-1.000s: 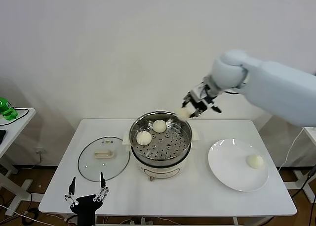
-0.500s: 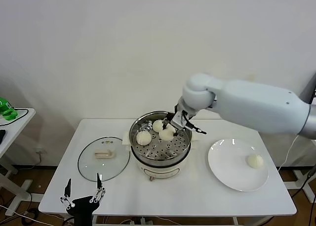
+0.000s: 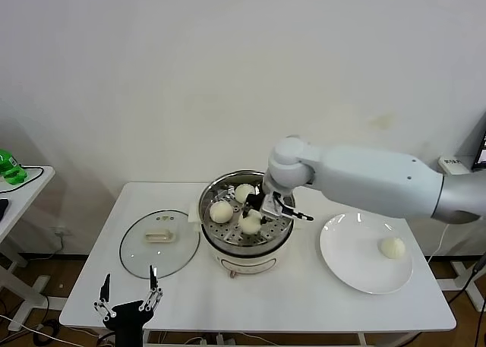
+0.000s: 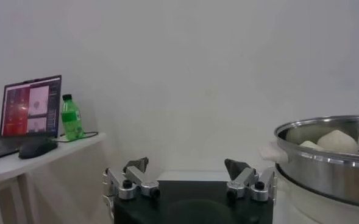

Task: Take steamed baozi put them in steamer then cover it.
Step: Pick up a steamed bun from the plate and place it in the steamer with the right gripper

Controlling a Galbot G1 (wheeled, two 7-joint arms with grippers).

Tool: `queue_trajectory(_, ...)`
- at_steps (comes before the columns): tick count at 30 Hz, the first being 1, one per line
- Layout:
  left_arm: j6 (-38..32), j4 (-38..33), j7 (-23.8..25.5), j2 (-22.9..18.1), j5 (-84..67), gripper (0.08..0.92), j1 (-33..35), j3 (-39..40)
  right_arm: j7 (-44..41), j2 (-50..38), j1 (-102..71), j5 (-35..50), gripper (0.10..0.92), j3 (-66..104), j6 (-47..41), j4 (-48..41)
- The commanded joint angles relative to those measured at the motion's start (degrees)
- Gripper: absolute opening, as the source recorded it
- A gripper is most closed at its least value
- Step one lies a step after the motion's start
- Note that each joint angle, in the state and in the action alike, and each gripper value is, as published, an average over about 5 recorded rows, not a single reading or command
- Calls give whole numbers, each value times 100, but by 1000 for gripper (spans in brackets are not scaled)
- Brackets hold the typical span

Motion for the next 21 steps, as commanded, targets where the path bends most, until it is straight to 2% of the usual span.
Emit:
queue_trajectory(1,-6,24,-1,8,-2,823,-43,-5,87,181,-135,-210,492,-44,332,-165)
queue_trajectory(16,-3,42,-4,45,-44,823,-104,-9,76,267,-120,-7,519,-147,383,-191)
queue_trajectory(21,-4,47,-7,40,-42,823,-112,2,133,252,-78,-49,636,-127,465,-236)
